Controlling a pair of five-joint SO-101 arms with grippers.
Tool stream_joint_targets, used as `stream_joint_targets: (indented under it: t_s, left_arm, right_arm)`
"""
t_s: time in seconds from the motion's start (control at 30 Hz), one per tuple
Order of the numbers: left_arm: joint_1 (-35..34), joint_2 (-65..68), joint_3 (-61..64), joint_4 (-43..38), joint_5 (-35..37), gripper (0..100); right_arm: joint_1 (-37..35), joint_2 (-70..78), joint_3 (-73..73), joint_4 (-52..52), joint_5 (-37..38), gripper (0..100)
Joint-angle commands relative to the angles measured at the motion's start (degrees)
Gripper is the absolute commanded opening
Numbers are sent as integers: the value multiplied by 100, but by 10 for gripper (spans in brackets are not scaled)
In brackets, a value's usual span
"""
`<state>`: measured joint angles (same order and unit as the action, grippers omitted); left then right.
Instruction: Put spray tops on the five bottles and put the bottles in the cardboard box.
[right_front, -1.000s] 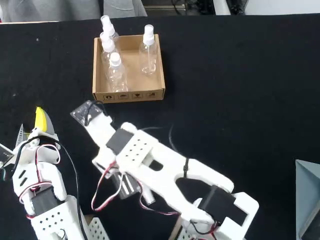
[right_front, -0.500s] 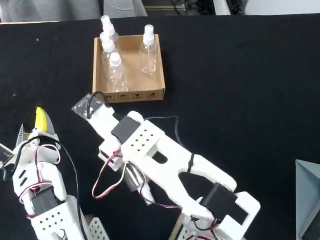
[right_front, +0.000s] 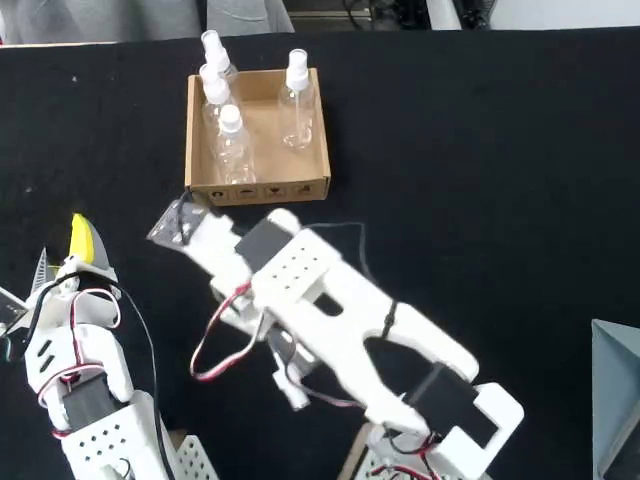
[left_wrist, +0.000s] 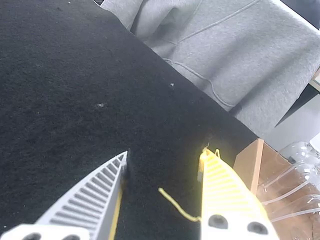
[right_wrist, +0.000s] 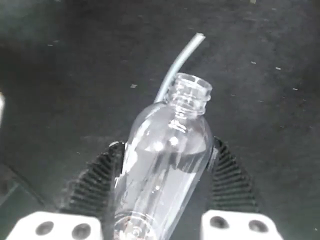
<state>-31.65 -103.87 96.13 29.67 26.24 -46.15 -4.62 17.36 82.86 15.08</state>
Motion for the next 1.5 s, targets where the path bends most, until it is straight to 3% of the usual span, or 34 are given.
stream_joint_targets:
  t_s: [0.0,0.43,0.7,1.07,1.3,1.47]
  left_arm:
    - [66,-62,127,-132,-26,209]
    - [66,-62,127,-132,-26,209]
    - [75,-62,127,-132,-26,209]
    - [75,-62,127,-132,-26,209]
    - [75,-62,127,-132,-26,209]
    - [75,-62,127,-132,-26,209]
  right_arm:
    - [466,-31,-382,0,378,134]
    - [563,-31,251,-1204,1319,134]
    - [571,409,251,-1670,1319,136]
    - [571,1393,-664,-1125,1345,142]
    - [571,1437,-708,-1090,1301,287]
    - [563,1393,-708,-1090,1292,259]
